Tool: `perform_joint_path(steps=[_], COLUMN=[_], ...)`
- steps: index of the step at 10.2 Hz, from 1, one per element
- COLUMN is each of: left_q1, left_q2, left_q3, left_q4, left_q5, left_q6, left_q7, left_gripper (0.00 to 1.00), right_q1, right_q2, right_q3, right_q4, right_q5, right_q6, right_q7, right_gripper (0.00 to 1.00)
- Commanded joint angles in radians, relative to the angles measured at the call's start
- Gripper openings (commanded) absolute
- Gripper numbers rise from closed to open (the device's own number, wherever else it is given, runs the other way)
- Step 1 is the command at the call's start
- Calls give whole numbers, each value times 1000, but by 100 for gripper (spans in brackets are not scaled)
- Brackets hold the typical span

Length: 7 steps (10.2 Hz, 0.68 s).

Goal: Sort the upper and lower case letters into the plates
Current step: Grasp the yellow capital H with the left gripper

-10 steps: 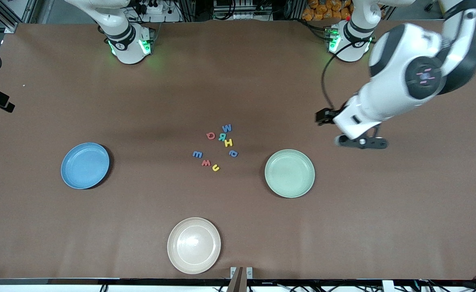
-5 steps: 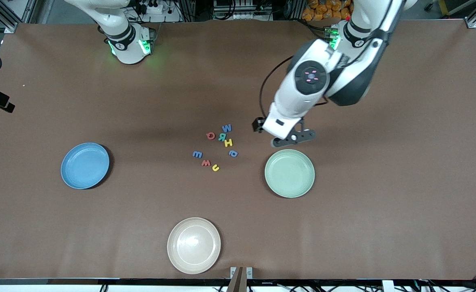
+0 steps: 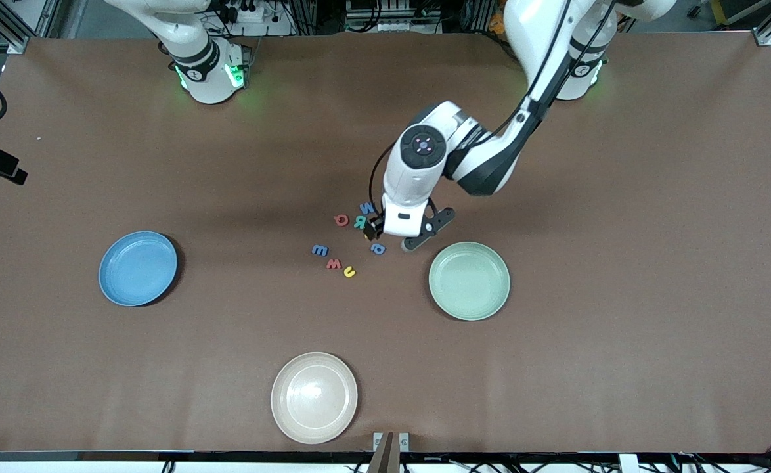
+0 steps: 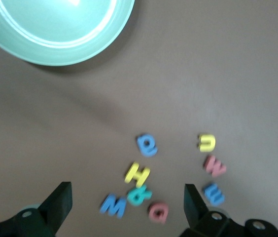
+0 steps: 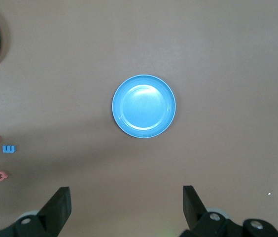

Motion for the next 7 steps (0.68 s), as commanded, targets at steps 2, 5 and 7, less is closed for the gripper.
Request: perform_joint_path(steps=[2,5,7], left_q1=[-55,-92,-108], left_q2=[121,196,225], left_q3=[17,18,17], left_q4=[61,82,96], left_q5=[93,93,91], left_q6=[81,110,143], left_q7=[-119,-113,-115], left_gripper=[100,100,100], right_q1=[-2,-2,-2], right_q2=[5,4,4], right_q3=[1,1,1], right_q4=[3,3,3], right_q5=[9,9,8], right_q6=[11,11,11], right_q7=[-12,-10,-12], right_gripper=[100,100,100])
